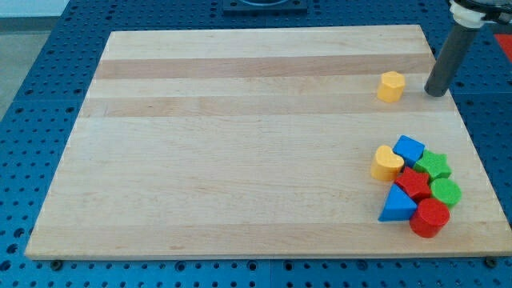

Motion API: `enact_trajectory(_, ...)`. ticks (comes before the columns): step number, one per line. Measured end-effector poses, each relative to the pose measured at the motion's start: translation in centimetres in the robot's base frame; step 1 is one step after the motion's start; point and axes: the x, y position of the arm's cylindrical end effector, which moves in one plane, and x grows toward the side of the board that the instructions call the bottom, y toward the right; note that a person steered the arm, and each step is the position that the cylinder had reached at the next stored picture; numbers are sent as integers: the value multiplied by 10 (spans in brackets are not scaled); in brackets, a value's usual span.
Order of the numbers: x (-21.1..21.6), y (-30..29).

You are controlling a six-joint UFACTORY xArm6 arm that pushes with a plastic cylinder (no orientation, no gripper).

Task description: Place the hexagon above the heart

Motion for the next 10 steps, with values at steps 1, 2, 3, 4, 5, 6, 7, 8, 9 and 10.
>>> enact_trajectory(1, -5, -15)
enact_trajectory(2, -8, -27)
enact_trajectory(3, -43, -27)
enact_trajectory(4, -42, -32)
enact_trajectory(5, -34, -52)
enact_trajectory(6, -33, -75)
enact_trajectory(7, -29, -93)
enact_trajectory(8, -15, -107)
enact_trajectory(9, 11, -108)
enact_trajectory(10, 36, -108)
